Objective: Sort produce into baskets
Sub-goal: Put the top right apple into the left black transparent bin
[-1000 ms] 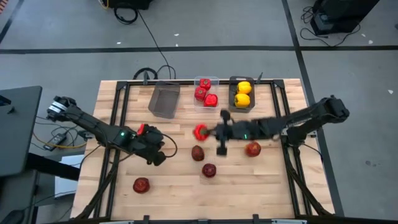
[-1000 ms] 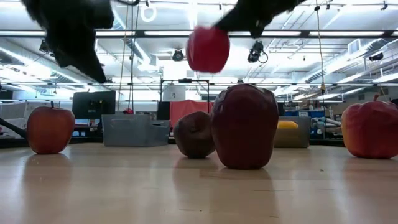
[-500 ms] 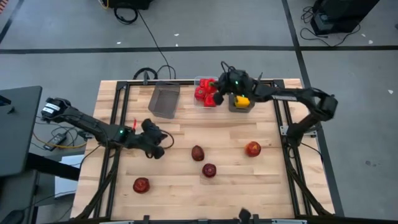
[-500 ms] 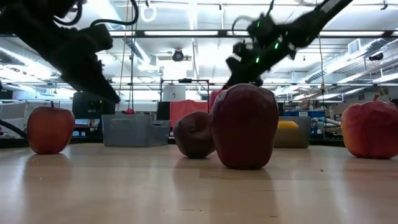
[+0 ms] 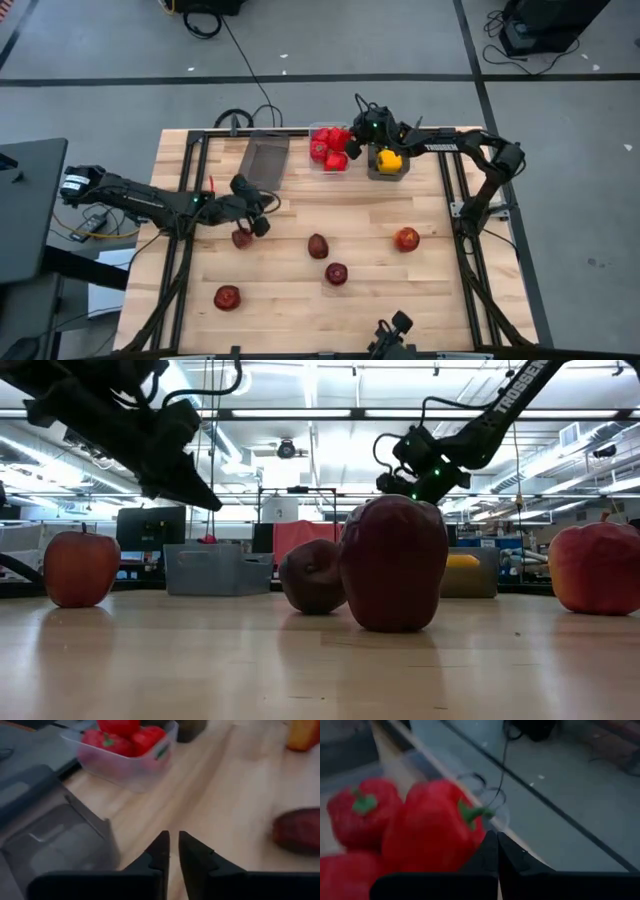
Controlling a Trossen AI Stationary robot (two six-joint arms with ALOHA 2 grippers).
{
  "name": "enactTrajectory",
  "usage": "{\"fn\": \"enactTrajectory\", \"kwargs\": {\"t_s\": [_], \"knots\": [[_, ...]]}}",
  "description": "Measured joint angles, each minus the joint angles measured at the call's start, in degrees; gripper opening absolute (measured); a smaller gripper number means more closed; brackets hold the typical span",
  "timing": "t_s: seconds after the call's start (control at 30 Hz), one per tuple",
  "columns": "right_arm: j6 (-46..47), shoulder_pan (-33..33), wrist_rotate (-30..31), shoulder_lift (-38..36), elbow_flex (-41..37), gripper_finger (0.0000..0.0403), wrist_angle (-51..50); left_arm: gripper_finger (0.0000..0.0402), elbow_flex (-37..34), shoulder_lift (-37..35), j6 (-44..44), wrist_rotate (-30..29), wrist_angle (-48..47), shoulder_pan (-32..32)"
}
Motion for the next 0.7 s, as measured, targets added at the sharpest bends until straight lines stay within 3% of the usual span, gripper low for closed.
{"fn": "enactTrajectory", "kwargs": {"t_s": [0.27,0.47,0.7], "knots": [[0.0,1.2,-3.8,-0.2,-0.1,0.0030,-1.6,0.0117,0.0,-0.8,7.7,0.5,3.4,6.1],[1.3,2.7,-3.6,-4.4,-0.1,0.0097,-2.2,0.0150,0.1,-2.6,17.6,0.8,3.3,6.9],[1.2,6.7,-4.1,-15.4,-0.1,0.0175,-10.9,0.0152,0.0,-1.6,16.3,1.1,4.9,6.8]]}}
